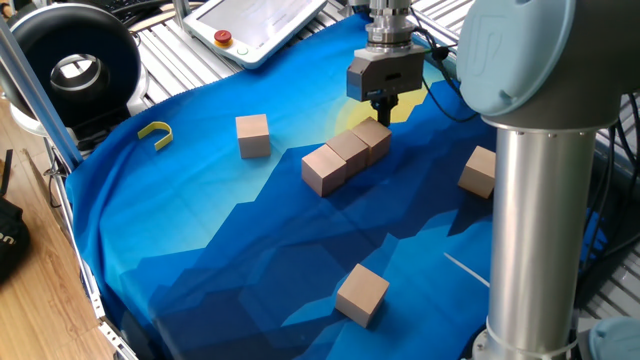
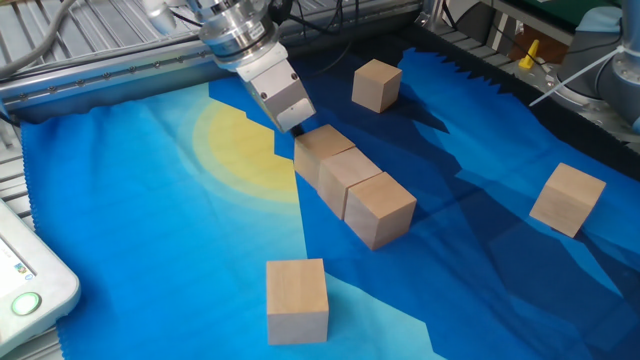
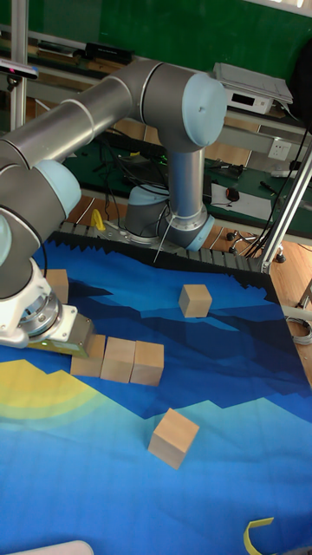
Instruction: Stack the blocks into a pyramid shape
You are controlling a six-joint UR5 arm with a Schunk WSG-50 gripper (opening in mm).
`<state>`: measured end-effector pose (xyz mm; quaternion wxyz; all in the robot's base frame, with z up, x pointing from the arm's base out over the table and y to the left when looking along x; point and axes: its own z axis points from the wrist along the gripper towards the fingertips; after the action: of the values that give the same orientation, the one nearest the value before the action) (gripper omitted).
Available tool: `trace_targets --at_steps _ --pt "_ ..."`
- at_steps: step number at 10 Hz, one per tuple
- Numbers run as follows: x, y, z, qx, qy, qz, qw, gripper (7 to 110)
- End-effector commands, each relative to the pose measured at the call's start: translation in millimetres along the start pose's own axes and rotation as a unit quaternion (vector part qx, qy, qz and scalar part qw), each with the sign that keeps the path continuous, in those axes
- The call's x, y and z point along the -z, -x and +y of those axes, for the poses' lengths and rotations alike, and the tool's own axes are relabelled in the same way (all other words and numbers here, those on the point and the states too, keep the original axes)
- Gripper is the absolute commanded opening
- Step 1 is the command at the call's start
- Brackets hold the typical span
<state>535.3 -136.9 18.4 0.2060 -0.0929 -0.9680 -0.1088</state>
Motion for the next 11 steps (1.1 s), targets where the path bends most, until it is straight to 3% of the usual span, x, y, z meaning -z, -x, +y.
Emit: trace_targets --at_steps 1,3,6,11 --pt "-1.6 -4.7 1 -0.018 0.012 0.006 0.9998 7" --pt "-2.0 -14.6 -6 -0.023 -0.002 0.026 0.9994 7" --pt "-2.5 -24.1 2 -0.027 0.013 0.046 0.9985 7" --pt "-1.9 -29.6 14 -0.024 0.035 0.056 0.9975 7"
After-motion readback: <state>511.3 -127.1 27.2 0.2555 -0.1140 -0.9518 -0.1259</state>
